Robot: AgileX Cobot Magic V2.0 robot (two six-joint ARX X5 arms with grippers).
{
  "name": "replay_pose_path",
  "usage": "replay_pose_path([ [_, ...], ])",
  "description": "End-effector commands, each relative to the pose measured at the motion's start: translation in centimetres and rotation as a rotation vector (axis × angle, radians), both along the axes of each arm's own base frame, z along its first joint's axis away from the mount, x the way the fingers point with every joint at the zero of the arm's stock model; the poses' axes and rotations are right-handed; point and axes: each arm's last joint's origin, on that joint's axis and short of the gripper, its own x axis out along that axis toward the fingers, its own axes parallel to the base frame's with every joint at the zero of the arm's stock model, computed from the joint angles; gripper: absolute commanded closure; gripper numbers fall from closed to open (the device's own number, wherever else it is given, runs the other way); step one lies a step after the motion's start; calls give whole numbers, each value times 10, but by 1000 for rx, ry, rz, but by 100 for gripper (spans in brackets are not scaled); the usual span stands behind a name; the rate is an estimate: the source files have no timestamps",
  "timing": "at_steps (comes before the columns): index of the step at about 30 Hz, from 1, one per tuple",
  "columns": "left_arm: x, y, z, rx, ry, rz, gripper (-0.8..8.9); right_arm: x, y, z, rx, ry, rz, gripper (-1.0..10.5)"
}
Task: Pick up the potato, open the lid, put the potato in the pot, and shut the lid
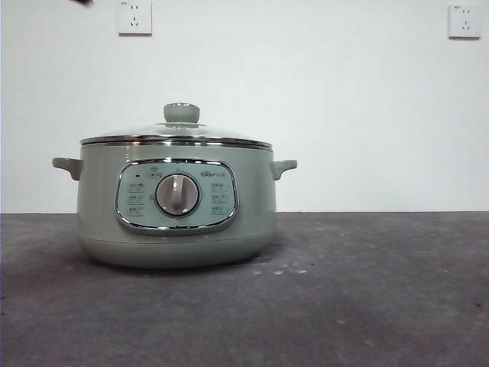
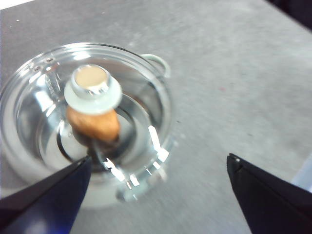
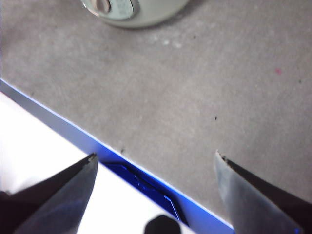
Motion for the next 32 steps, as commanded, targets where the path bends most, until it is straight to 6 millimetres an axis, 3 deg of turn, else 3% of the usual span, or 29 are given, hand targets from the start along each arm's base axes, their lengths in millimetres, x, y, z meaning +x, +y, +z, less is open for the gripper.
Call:
replay_pose_path([
  [1, -15, 7, 6, -21, -3, 8, 342, 1, 1, -1, 15, -8, -7, 541],
  [5, -31, 13, 10, -26, -12, 9, 342, 1, 1, -1, 15, -8, -7, 541],
  [10, -34, 14, 10, -21, 1, 9, 365, 1, 1, -1, 15, -8, -7, 546],
  [12, -33, 14, 8, -15, 16, 9, 546, 1, 1, -1, 15, -7, -7, 668],
  [14, -31, 13, 7, -12, 22, 9, 776, 1, 1, -1, 15, -8, -7, 879],
  [15, -31, 13, 7, -11, 25, 9, 841, 1, 1, -1, 14, -9, -7, 976],
  [32, -28, 12, 7, -9, 22, 8, 817, 3, -1, -1, -25, -40, -68, 946],
])
